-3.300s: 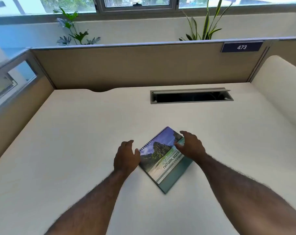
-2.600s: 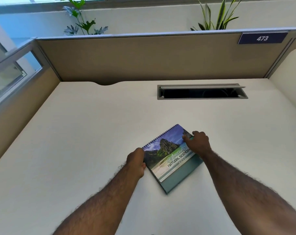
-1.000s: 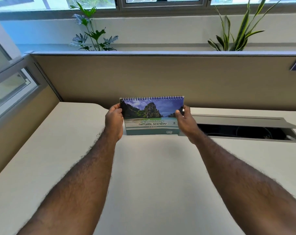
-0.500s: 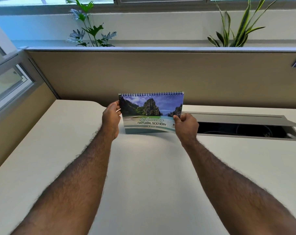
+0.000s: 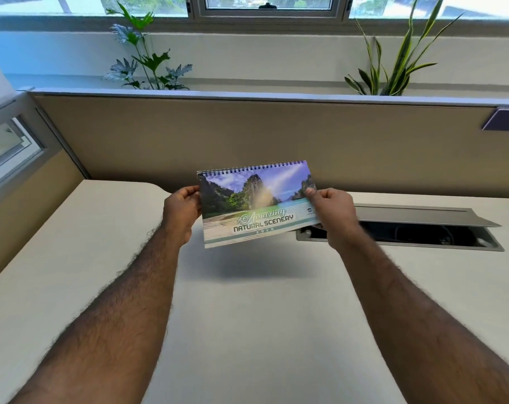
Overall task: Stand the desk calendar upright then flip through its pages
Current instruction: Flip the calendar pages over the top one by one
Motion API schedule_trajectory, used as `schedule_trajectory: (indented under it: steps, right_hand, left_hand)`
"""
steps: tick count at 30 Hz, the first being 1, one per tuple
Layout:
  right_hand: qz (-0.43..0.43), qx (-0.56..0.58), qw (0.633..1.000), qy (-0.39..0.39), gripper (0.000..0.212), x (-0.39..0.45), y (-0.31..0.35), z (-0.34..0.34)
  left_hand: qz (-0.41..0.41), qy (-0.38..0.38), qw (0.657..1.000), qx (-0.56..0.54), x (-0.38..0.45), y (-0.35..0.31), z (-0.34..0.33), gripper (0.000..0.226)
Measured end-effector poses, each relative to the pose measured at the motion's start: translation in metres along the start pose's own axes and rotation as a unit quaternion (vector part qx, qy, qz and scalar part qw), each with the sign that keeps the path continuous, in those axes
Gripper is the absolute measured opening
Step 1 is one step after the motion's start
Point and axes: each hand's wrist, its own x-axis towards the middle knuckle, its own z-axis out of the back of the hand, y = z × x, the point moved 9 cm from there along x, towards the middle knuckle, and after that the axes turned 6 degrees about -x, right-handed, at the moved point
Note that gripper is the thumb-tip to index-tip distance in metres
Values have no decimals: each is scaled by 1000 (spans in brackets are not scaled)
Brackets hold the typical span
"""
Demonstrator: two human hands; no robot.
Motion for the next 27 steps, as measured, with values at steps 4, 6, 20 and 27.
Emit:
schedule_trajectory:
  steps: [4,6,20,27]
  right_hand:
    - [-87,151,982,78,16,1,15,-1]
    - [-103,218,964,111,17,2,27,-5]
    - [238,-373,893,85,62,21,79,-30]
    - [198,-277,940,32,77,26,29,-24]
  left_hand:
    - [-23,9,1000,4,-1,-3,1,13]
    - [-25,21,999,-8,-3,-4,1,13]
    - [-19,-29,999,36,-1,-1,-1,17]
    - [-26,-30,998,52,0,1,2,21]
